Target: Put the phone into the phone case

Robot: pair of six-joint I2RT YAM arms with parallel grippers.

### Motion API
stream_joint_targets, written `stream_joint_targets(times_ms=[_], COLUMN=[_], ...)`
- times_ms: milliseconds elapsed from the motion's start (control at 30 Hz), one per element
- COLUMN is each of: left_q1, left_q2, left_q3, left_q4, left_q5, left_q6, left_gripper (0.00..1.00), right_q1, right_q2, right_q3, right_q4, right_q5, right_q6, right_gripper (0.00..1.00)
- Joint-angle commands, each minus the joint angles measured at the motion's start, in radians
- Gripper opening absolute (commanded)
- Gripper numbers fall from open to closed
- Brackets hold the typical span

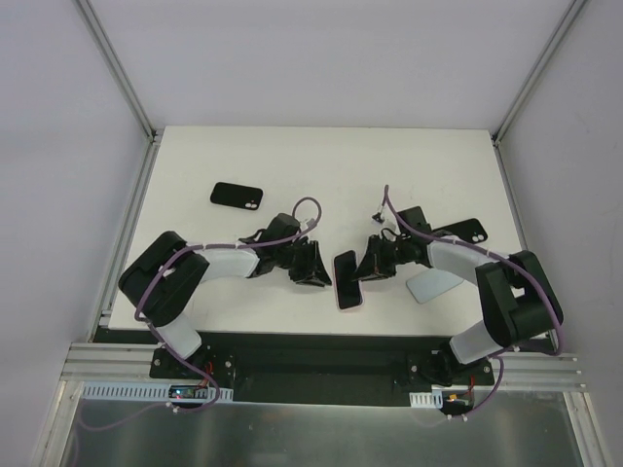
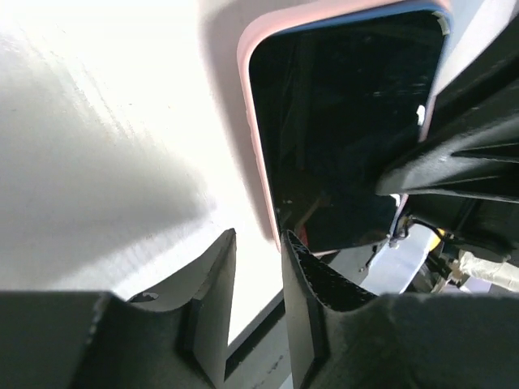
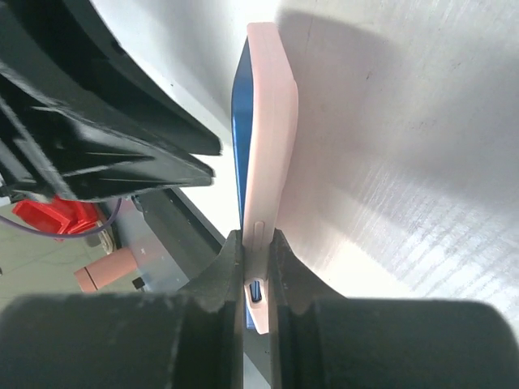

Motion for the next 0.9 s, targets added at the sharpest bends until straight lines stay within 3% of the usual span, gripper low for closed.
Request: stream_joint_targets(times_ms=[0,133,267,467,733,867], left_q1=[0.050,0.083,0.108,0.108,0.096,0.071], left_q2=[-0.141,-0.255,-0.347,-0.441,-0.479,-0.433], left_q3=[-0.003,-0.055,-0.106,-0.111,-0.147,-0.150], left_q4=[-0.055,0.016,0.173,0.247,0.543,0.580], left_q5=[-0.004,0.065,0.313,0.376,0.404,0.398], left_q6=[0.071,0.115,0.081,0.062,-0.101,-0.120], left_gripper=[0.30,0.40,0.51,0.62,0.63,0.61], right_q1=[0.001,-0.002,-0.001,0.001,0.057,0.082], right_q2=[-0.084,-0.180,-0.342,-0.488,-0.513,-0.539], right_q3=[0.059,0.078,0.083,0.083,0.052,0.020], right_q4=[-0.079,-0.060,-0.013,0.114,0.216,0.275], right_q5=[-0.025,-0.088,-0.128,-0.187,-0.238,-0.224], right_q6=[-0.065,-0.028,0.016,0.125,0.227,0.263], right_gripper=[0.01,0.01,0.02,0.01,0.02,0.03])
